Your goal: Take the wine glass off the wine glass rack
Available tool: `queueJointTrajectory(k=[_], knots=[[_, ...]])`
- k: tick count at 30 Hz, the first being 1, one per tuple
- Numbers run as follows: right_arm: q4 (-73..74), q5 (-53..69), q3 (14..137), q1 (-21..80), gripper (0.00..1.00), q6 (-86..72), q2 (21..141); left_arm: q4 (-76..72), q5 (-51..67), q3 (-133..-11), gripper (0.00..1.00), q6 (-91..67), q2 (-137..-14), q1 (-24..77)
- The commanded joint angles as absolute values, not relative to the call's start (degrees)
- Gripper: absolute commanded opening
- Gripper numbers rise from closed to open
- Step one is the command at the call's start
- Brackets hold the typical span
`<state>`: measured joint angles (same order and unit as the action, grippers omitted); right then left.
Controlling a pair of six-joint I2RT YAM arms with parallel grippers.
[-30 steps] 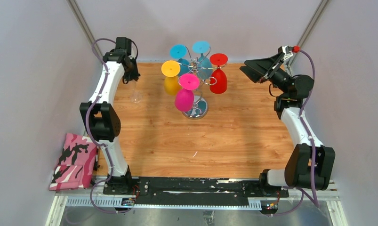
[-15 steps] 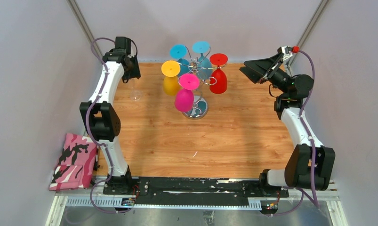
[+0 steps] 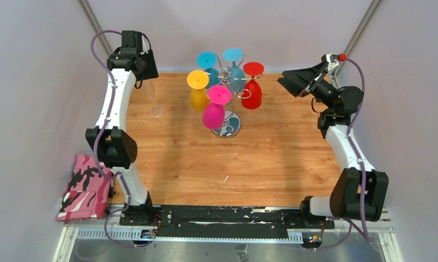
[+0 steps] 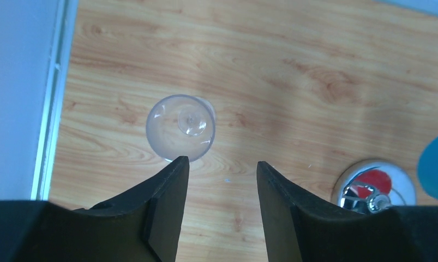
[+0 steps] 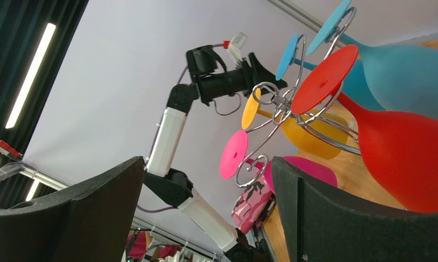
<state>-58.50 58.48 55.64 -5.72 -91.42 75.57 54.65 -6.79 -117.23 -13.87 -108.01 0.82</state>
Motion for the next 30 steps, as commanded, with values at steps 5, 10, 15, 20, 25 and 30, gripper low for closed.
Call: queueJointTrajectory(k=[5, 10, 15, 20, 25, 30], knots=[[-49.28, 58.70, 55.96, -3.91, 0.90, -82.30, 74.45, 55.42, -6.34, -124.10, 0.52, -13.94, -97.87, 0.60], [-42.12, 57.03, 59.07, -1.94, 0.87, -77.36, 77.38, 45.30, -4.10, -115.90, 0.54, -15.27, -84.08, 3.79], [-46.23, 55.00, 60.93, -1.32, 0.75, -79.99, 82.79, 31.28, -0.84, -97.68, 0.55, -19.54, -66.49, 10.30], [-46.90, 54.15, 66.00, -0.79, 0.64, -80.83, 88.54, 21.88, 2.74, -81.77, 0.55, -22.91, -53.24, 15.08], [-45.76, 53.35, 72.13, 1.47, 0.58, -80.32, 93.72, 23.42, 2.11, -77.98, 0.54, -22.28, -49.07, 15.12], [-43.65, 54.05, 76.88, 3.76, 0.56, -80.25, 97.64, 25.00, 0.48, -77.13, 0.52, -20.98, -48.04, 15.12]])
